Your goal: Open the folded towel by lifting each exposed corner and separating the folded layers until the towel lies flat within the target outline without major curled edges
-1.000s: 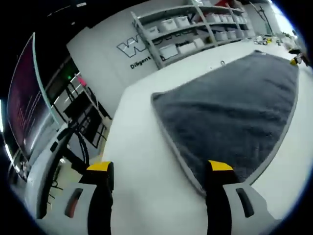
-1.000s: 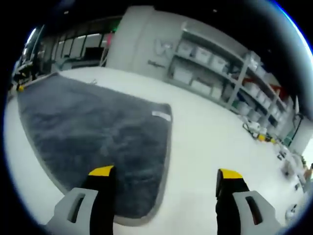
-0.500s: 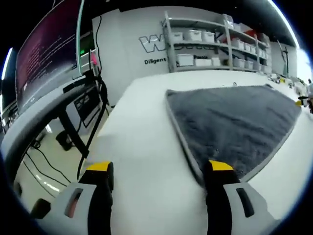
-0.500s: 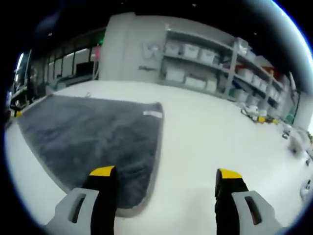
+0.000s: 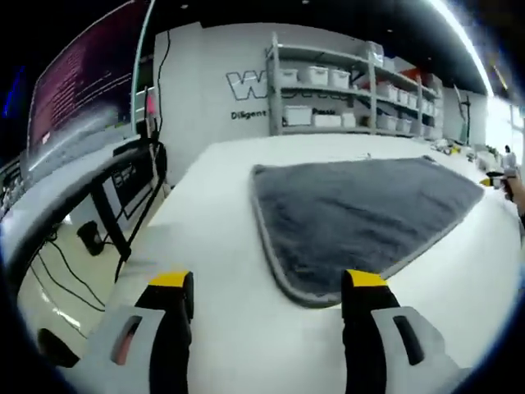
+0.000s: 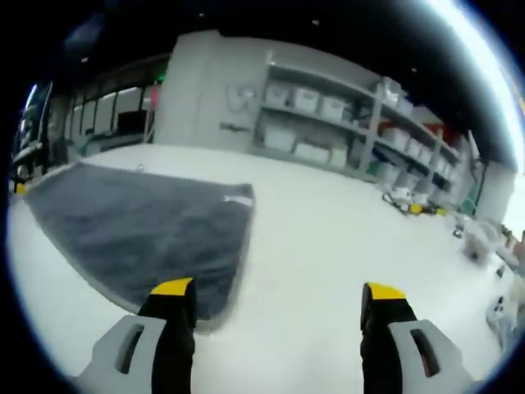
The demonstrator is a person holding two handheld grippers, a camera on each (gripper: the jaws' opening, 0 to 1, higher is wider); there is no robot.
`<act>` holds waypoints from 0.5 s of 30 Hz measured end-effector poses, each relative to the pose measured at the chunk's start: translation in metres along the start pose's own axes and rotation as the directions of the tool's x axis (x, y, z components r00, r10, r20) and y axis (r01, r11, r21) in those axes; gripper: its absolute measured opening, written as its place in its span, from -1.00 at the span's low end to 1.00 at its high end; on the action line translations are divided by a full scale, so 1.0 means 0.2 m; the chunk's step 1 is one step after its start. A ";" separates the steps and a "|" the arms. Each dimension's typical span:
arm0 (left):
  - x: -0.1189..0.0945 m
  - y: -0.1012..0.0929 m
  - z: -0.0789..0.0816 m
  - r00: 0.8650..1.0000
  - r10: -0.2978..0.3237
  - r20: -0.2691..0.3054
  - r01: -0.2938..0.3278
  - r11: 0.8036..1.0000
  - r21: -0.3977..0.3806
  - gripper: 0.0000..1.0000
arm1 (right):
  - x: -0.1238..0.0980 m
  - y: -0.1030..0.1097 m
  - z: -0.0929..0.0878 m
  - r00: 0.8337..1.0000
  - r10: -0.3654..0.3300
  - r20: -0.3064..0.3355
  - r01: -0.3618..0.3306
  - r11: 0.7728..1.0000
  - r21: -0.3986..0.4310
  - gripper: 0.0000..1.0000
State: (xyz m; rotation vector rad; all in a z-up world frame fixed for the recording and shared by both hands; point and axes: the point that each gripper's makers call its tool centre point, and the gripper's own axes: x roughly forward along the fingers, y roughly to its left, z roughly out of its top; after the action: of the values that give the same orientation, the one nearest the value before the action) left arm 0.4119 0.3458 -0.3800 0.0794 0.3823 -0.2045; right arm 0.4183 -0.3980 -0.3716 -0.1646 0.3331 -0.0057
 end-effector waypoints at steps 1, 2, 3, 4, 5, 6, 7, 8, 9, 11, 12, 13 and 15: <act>-0.03 -0.04 0.04 0.999 -0.015 0.033 0.016 1.000 -0.020 0.80 | -0.02 0.01 0.01 1.000 0.008 0.004 -0.008 1.000 0.001 0.80; -0.05 -0.06 0.07 0.999 -0.015 0.051 0.016 1.000 -0.016 0.97 | -0.04 0.04 0.02 1.000 0.020 0.006 -0.020 1.000 0.003 0.87; -0.08 -0.08 0.10 0.998 -0.014 0.066 0.012 1.000 0.028 0.96 | -0.06 0.08 0.03 0.999 0.044 0.015 -0.044 0.999 0.003 0.99; -0.10 -0.11 0.14 0.994 -0.020 0.108 0.016 0.999 0.043 0.99 | -0.08 0.12 0.06 0.997 0.074 0.032 -0.074 0.997 0.013 0.99; -0.12 -0.13 0.16 0.992 -0.026 0.124 0.020 0.999 0.048 0.99 | -0.10 0.14 0.08 0.995 0.093 0.046 -0.094 0.995 0.017 0.99; -0.14 -0.15 0.17 0.991 -0.035 0.128 0.030 0.999 0.045 1.00 | -0.13 0.16 0.09 0.993 0.105 0.055 -0.106 0.994 0.021 0.99; -0.16 -0.18 0.19 0.988 -0.059 0.141 0.052 0.997 0.052 1.00 | -0.15 0.19 0.10 0.991 0.119 0.058 -0.121 0.992 0.030 0.99; -0.18 -0.22 0.20 0.985 -0.082 0.154 0.074 0.995 0.060 1.00 | -0.17 0.21 0.12 0.989 0.131 0.068 -0.134 0.990 0.033 0.99; -0.19 -0.23 0.21 0.983 -0.089 0.161 0.080 0.995 0.062 1.00 | -0.18 0.21 0.12 0.988 0.136 0.071 -0.139 0.990 0.033 0.99; -0.25 -0.29 0.25 0.976 -0.112 0.188 0.102 0.993 0.066 1.00 | -0.24 0.27 0.16 0.983 0.162 0.088 -0.165 0.986 0.027 0.99; -0.27 -0.32 0.26 0.974 -0.116 0.194 0.104 0.992 0.071 1.00 | -0.25 0.28 0.17 0.981 0.170 0.091 -0.172 0.985 0.024 0.99; -0.28 -0.32 0.27 0.974 -0.117 0.196 0.104 0.992 0.072 1.00 | -0.28 0.30 0.18 0.979 0.178 0.097 -0.181 0.983 0.020 0.99; -0.33 -0.35 0.30 0.970 -0.121 0.213 0.106 0.991 0.080 1.00 | -0.35 0.36 0.21 0.970 0.219 0.110 -0.221 0.975 0.011 0.99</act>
State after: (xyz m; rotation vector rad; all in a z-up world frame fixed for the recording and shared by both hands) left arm 0.3583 0.2819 -0.3023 0.1010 0.1618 -0.3363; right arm 0.3649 -0.3177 -0.3214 -0.1040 0.2413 0.2184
